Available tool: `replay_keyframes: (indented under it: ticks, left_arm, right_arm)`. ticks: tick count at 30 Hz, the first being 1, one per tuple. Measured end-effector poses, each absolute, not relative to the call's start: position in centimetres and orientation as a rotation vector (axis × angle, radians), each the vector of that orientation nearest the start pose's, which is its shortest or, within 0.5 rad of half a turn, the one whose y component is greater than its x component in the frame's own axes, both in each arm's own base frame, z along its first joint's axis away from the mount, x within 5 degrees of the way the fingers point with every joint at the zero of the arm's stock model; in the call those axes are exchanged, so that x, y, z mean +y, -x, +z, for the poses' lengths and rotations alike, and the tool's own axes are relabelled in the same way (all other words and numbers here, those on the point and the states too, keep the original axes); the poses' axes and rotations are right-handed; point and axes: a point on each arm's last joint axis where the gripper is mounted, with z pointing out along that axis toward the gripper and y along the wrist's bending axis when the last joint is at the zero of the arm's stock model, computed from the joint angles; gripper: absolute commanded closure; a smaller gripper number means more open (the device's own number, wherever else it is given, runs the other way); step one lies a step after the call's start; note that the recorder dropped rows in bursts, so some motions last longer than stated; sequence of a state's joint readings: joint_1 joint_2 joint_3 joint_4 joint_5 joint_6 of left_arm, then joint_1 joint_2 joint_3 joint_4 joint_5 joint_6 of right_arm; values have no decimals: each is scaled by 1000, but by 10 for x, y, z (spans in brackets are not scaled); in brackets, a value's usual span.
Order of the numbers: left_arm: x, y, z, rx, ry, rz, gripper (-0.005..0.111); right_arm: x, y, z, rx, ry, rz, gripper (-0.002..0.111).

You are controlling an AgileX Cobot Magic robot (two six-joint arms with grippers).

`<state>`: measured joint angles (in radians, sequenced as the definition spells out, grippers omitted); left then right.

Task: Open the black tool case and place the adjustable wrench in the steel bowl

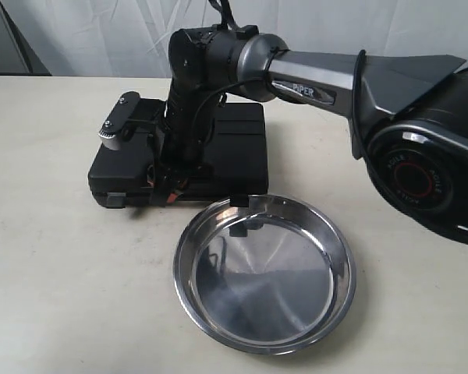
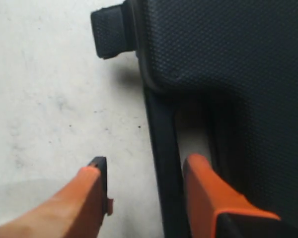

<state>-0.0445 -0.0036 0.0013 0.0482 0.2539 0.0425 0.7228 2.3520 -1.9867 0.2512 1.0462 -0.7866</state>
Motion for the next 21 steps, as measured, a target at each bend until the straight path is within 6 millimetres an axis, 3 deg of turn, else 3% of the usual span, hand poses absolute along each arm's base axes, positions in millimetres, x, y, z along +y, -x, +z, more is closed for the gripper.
replay_keyframes:
  ticks: [6,14,16,19,21]
  left_arm:
    - [-1,-55,190,1732,-107,43,106]
    - [-1,-55,190,1732,-107,43,106]
    - [-1,-55,190,1732,-107,43,106]
    - [-1,-55,190,1732,-107,43,106]
    - [-1,-55,190,1732,-107,43,106]
  right_arm:
    - [339,-366,156,2148,1895,196,62]
    - [341,-367,140,2165,1914,189,64]
    - [341,-367,138,2167,1915,189,73]
    - [341,-367,138,2166,1917,183,103]
    - [341,-366,138,2155,1936,185,108]
